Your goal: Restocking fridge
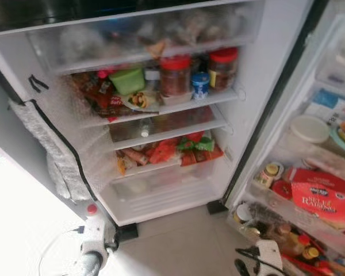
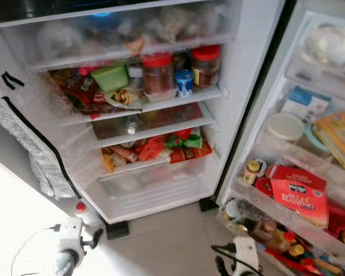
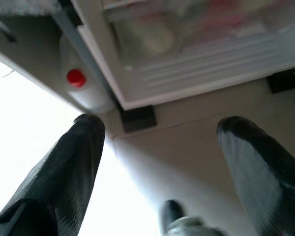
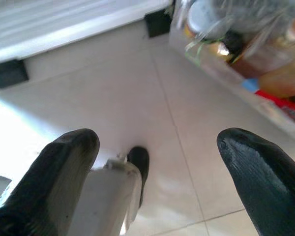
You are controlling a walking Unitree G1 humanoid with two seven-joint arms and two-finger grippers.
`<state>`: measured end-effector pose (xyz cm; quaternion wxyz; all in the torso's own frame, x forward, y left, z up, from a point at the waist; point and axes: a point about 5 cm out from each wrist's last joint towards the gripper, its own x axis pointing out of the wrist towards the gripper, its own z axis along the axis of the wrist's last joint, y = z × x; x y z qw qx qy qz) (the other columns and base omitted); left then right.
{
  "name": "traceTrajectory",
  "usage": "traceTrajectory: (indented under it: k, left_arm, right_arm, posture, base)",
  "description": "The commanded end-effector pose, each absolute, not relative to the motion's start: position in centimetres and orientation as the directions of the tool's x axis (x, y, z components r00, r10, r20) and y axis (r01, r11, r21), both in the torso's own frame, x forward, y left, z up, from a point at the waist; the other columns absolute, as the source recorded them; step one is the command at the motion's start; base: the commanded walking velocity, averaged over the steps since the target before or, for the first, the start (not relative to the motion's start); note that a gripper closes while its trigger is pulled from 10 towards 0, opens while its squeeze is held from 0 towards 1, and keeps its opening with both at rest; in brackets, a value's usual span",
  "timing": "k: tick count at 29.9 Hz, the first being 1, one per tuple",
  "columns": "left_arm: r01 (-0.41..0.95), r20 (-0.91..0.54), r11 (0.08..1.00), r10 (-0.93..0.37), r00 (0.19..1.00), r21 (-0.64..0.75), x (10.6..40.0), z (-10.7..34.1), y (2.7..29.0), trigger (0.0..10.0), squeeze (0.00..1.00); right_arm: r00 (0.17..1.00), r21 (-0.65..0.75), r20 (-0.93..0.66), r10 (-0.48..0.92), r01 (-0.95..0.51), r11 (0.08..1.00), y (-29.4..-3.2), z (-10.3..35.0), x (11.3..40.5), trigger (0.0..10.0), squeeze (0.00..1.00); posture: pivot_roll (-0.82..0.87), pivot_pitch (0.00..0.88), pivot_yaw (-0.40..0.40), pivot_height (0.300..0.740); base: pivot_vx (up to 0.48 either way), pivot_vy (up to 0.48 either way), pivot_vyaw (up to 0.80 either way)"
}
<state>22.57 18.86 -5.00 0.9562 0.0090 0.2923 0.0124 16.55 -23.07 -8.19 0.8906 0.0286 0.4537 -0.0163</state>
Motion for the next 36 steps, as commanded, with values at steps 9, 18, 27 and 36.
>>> traceTrajectory:
  k: [9, 18, 27, 36]
  left_arm:
    - [-0.015, -0.590, 0.998, 0.047, 0.806, 0.059, 21.7, -5.5, 19.9, 10.0, 0.00]
    - [-0.018, -0.592, 0.997, 0.057, 0.804, 0.071, 21.7, -5.4, 20.6, 10.0, 0.00]
    - [0.005, -0.591, 0.997, 0.044, 0.805, 0.081, 21.7, -5.4, 20.5, 10.0, 0.00]
    - [0.009, -0.595, 0.997, 0.041, 0.802, 0.081, 21.6, -5.5, 20.4, 10.0, 0.00]
  right_arm:
    - [0.614, 0.014, -0.783, -0.095, 0.170, 0.985, -22.8, -8.2, 16.6, 10.0, 0.00]
    - [0.674, -0.065, -0.671, -0.310, 0.363, 0.930, -22.8, -6.8, 19.1, 10.0, 0.00]
    - [0.764, -0.008, -0.433, -0.478, 0.527, 0.850, -24.4, -2.7, 23.5, 10.0, 0.00]
    - [0.682, -0.024, -0.392, -0.617, 0.663, 0.748, -26.1, -1.7, 23.7, 10.0, 0.00]
  posture:
    - [-0.03, 0.051, 0.022, 0.740]
    - [-0.04, 0.052, 0.029, 0.740]
    - [-0.04, 0.049, 0.034, 0.740]
    - [-0.05, 0.049, 0.032, 0.740]
  base:
    - [0.000, 0.000, 0.00]
    - [0.000, 0.000, 0.00]
    - [0.000, 0.000, 0.00]
    - [0.000, 0.000, 0.00]
